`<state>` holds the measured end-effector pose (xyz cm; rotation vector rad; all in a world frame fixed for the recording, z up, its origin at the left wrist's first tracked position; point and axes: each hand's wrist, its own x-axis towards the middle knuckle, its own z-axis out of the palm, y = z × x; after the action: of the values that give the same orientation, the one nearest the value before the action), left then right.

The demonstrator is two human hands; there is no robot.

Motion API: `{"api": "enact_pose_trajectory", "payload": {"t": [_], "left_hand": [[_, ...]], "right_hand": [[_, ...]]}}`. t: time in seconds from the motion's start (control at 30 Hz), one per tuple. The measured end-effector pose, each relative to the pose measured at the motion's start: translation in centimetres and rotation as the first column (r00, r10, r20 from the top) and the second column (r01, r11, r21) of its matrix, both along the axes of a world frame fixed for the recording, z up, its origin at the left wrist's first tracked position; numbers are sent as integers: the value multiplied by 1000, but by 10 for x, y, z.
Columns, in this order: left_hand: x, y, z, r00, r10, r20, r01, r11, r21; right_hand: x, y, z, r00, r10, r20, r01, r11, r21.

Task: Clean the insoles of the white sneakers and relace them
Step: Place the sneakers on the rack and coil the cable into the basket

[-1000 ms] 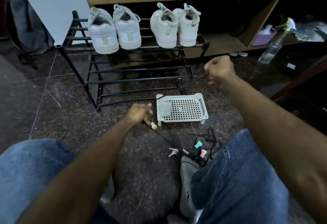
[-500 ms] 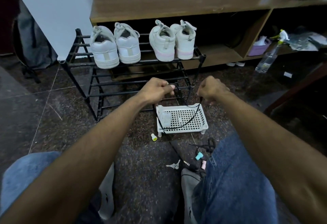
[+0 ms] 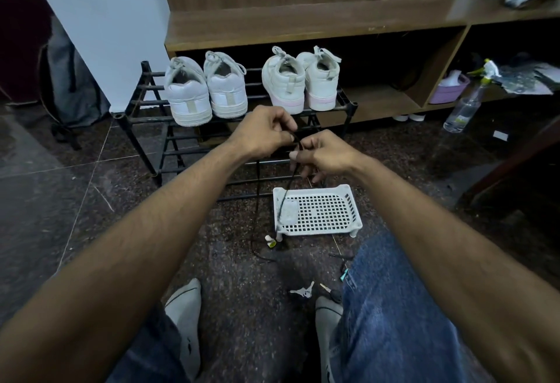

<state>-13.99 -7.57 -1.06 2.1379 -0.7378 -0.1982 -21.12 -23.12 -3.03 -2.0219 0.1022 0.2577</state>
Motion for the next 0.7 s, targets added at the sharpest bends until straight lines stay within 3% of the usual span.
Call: {"api": "enact_pose_trajectory", "payload": {"t": [0.17, 0.47, 0.7], "left_hand": [[3, 10, 5, 999, 51, 8, -51, 998, 21], [-24, -13, 25, 994, -61, 86, 66, 997, -49], [-28, -26, 14, 996, -84, 36, 87, 992, -92]], "right_hand": [[-5, -17, -6, 994, -107, 13, 107, 991, -79], [-26, -26, 17, 995, -92, -48, 74, 954, -290], [-38, -40, 32, 993, -89, -77, 48, 900, -433]]}}
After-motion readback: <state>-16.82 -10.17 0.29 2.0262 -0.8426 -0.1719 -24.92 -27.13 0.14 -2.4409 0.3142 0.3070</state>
